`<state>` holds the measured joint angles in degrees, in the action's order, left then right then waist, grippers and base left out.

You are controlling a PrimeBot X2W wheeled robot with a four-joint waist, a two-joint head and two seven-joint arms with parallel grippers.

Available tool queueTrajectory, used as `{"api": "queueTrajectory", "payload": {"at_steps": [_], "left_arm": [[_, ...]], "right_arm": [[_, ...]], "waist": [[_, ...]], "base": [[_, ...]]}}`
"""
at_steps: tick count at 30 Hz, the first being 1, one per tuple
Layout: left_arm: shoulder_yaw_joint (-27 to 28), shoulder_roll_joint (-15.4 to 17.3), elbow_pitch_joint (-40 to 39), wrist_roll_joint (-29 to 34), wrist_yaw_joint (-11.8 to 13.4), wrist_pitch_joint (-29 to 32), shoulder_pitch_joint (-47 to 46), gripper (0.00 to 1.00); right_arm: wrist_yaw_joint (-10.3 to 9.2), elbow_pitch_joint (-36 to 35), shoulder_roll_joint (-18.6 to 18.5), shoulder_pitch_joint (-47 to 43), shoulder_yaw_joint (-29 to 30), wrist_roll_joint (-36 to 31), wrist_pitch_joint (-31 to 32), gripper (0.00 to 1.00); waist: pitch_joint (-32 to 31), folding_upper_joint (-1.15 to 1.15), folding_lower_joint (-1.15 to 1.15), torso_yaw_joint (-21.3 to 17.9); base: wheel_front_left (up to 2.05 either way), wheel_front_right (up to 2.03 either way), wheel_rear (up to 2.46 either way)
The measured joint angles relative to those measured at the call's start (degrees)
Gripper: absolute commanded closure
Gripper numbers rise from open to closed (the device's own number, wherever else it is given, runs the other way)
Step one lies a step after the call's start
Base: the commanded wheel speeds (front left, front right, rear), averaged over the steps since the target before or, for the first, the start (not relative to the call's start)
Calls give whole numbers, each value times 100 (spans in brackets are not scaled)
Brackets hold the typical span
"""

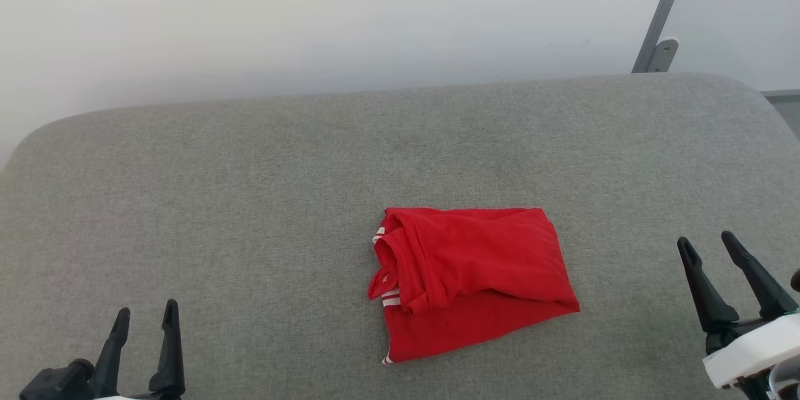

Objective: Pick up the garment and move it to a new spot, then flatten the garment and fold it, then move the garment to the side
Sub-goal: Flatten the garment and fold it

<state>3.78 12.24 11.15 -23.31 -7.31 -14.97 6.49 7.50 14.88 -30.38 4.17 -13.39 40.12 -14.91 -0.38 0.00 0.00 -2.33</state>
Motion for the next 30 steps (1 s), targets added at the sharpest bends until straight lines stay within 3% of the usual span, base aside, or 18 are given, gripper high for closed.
{"api": "queueTrajectory", "payload": {"at_steps": [16,30], "left_arm": [[-118,-182,-18,68,-1,0,-89,0],[-157,-187,-8,323,0,0,-206,0]], "right_arm": [[-1,-270,487,-272,409,-285,-4,0],[-1,-252,554,-304,375,-443,-4,0]], "waist": [[-6,0,0,199],[37,0,0,255]], "base": [[0,0,0],[0,0,0]]}}
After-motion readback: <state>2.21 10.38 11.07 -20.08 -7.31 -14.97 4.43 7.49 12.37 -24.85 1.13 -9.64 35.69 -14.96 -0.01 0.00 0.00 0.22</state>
